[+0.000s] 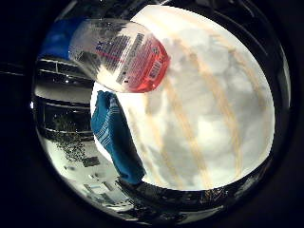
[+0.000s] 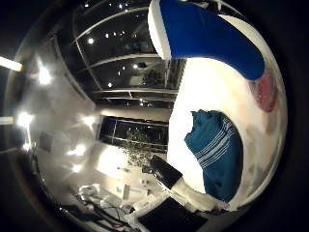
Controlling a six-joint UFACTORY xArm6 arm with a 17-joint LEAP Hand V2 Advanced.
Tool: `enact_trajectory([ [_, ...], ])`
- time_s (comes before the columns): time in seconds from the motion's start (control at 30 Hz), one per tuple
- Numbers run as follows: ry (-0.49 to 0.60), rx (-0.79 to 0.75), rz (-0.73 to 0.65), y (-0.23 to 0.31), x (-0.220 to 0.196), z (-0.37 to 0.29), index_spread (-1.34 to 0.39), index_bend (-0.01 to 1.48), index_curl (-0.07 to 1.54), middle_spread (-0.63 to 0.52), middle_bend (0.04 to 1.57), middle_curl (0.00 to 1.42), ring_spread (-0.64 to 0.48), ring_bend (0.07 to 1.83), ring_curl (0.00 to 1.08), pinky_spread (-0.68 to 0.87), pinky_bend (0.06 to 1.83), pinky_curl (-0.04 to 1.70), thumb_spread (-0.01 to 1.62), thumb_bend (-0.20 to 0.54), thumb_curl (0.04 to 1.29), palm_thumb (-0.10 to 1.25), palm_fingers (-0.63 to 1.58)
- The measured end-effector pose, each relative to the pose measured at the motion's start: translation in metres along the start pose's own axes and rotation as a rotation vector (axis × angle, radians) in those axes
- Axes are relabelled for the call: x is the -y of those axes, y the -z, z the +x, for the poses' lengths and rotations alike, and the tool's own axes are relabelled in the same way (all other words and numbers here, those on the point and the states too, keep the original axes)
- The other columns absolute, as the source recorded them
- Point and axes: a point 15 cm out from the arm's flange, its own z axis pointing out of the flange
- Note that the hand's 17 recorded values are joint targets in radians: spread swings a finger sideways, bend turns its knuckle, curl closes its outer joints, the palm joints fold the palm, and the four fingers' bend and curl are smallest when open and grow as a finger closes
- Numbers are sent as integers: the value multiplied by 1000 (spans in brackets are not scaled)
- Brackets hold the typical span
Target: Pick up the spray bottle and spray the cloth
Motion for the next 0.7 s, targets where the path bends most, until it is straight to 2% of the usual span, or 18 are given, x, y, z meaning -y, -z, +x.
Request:
enact_trajectory([
  [0.5,5,20,-6,-19,13,0,-190,150,270,79,287,356,172,306,270,316,268,314,949,-28,310,559,167],
  [0.7,0,34,2,-28,19,3,-191,156,270,9,379,386,91,429,295,237,285,308,951,-21,317,608,394],
])
